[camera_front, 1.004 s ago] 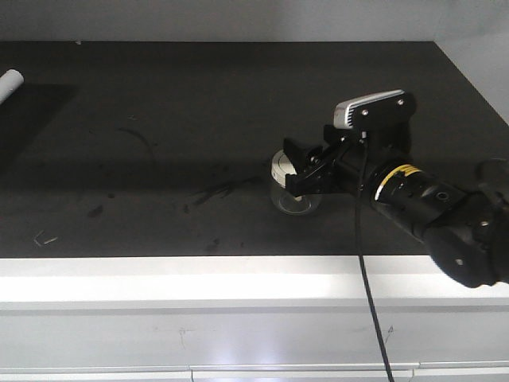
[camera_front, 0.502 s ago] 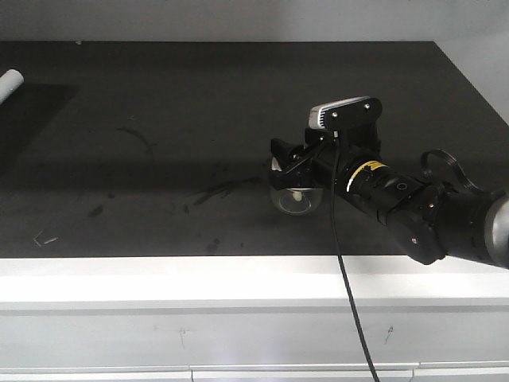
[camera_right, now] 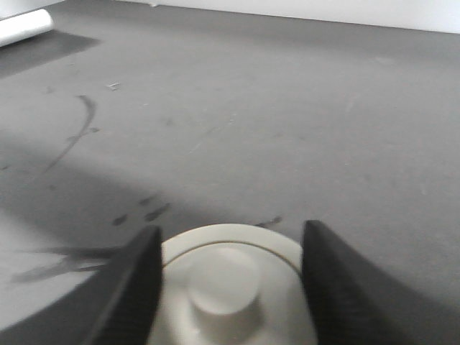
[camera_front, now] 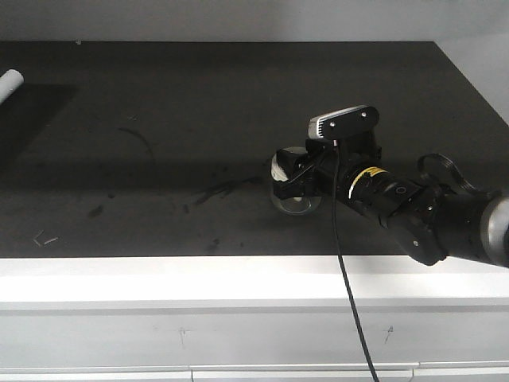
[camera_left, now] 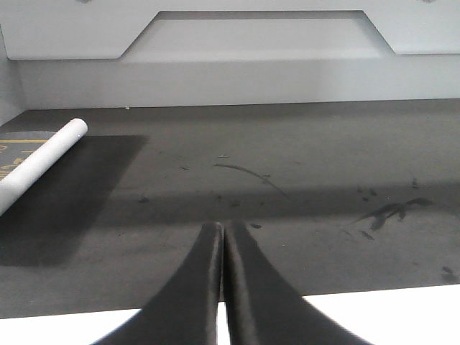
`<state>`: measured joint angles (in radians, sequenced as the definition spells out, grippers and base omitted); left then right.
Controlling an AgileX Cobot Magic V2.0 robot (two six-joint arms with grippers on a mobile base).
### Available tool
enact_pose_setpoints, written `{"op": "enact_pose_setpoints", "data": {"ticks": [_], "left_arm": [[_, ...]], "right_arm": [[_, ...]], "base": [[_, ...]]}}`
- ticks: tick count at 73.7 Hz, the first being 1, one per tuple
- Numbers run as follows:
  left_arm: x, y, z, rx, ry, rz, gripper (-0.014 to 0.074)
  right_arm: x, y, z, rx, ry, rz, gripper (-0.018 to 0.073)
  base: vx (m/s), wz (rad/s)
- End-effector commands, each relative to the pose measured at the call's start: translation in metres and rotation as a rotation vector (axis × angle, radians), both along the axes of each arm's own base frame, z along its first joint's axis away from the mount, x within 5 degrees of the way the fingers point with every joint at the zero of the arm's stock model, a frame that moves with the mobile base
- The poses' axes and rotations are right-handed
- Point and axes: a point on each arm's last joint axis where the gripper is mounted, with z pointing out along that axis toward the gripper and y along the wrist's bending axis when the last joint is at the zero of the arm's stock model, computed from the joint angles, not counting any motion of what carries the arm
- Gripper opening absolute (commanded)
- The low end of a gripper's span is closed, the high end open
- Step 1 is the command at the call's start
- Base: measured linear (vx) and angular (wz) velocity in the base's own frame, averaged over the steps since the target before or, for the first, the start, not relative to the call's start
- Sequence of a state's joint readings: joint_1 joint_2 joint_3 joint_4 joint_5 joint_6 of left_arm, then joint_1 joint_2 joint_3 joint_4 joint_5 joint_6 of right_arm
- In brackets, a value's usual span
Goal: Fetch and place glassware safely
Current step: 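Close the right gripper around the white lid of the jar, then lift the jar with the right gripper and pull it out of the hood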
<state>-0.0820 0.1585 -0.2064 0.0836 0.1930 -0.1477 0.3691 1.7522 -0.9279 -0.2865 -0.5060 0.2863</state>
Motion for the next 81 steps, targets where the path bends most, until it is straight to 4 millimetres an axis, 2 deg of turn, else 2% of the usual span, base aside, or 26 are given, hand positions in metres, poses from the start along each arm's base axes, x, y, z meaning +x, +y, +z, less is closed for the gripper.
{"op": "enact_pose_setpoints", "data": {"ticks": [1,12,23,39,81], "left_arm": [[0.0,-0.001,0.015,-0.015,-0.084,-0.01,-0.0007],[0.0,-0.001,0.015,-0.015,-0.084,-0.01,-0.0007],[0.0,-0.001,0.015,-0.015,-0.084,-0.01,-0.0007],[0.0,-0.001,0.015,-0.015,-0.084,-0.01,-0.0007],[0.0,-0.001,0.015,-0.015,-0.084,-0.01,-0.0007]], "right_arm": [[0.002,0.0,0.012,0.063,-0.043,0.004,0.0305],[0.003,0.005,-0.001,0.054,-0.002,0.041,0.0152],[0.0,0.009,0.0,0.052,-0.014,0.096,-0.0014],[-0.004,0.007,0.016,0.083,-0.049,0.097,-0.0006],[-0.036,-0.005,0.088,0.047,-0.201,0.113,-0.0001]], "base": [[0.0,0.0],[0.0,0.0],[0.0,0.0],[0.0,0.0],[0.0,0.0]]}}
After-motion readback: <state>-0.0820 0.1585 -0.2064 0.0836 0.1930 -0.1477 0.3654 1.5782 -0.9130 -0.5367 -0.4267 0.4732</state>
